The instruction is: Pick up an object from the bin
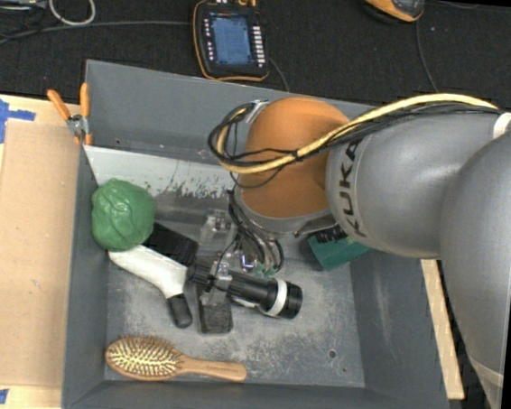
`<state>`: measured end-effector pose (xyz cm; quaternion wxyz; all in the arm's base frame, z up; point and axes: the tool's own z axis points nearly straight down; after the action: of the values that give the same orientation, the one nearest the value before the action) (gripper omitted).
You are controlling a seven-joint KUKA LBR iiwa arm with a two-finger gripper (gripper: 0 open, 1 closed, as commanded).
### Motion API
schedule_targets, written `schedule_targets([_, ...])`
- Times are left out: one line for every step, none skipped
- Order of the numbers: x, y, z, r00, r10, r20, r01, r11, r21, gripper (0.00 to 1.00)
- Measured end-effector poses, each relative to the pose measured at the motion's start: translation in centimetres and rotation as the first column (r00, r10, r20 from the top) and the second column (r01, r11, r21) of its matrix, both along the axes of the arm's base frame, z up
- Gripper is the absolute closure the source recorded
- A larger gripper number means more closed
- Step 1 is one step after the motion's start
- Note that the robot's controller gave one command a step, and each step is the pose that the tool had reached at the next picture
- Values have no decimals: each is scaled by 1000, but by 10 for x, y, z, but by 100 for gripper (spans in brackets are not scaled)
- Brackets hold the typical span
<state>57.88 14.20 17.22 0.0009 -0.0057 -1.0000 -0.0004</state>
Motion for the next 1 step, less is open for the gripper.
schedule_targets([0,0,0,1000,0,0,0,1000,0,0])
